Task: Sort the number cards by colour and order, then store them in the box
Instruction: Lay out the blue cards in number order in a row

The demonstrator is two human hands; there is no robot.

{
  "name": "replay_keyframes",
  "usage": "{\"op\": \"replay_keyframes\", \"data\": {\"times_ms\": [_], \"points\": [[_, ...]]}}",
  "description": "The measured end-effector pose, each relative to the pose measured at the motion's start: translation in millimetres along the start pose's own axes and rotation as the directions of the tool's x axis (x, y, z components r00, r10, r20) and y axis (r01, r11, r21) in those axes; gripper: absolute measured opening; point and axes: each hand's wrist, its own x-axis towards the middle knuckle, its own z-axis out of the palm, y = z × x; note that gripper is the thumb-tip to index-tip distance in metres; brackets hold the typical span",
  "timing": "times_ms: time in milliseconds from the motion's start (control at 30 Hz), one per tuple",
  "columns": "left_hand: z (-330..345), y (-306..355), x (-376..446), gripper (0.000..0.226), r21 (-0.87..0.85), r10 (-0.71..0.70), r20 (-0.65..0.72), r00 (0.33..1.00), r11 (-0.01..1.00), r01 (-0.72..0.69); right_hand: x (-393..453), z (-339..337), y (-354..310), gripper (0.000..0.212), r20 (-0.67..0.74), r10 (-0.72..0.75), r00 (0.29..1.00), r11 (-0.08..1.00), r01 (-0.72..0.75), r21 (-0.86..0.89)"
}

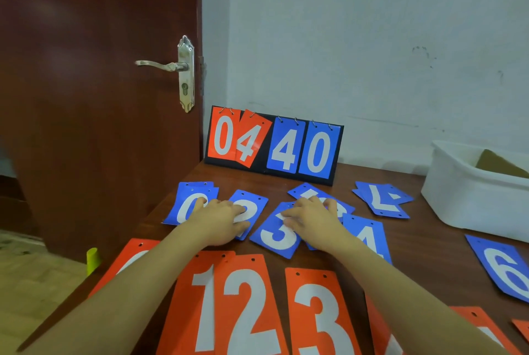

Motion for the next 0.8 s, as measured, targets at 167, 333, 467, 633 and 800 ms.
{"op": "replay_keyframes", "data": {"times_ms": [167,333,467,633,800], "points": [[3.3,10.4,-8.3,0.060,0.113,-0.058,-0.047,0.997,0.992,0.063,-6.1,7.2,-13.6,0.061,0.117,-0.047,0.992,0.996,0.037,0.082],[0.9,24.2,-14.0,0.059,0.162,-0.086,-0.090,0.992,0.982,0.100,-12.9,5.1,3.5,0.054,0.170,-0.047,0.984,0.997,0.035,0.071],[-5.2,45.7,-8.0,0.055,0.071,0.037,-0.201,0.979,0.997,-0.023,-11.6,-5.2,25.5,0.044,-0.112,0.243,0.964,0.962,-0.224,0.158],[-6.0,88.5,8.2,0.048,-0.048,0.196,-0.129,0.972,0.978,-0.204,-13.9,-5.6,48.4,0.071,0.072,0.473,0.878,0.872,-0.479,0.102],[2.8,89.8,11.3,0.051,-0.014,0.212,0.045,0.976,0.977,-0.212,-8.8,-11.7,51.9,0.069,0.198,0.509,0.837,0.824,-0.541,0.166]]}}
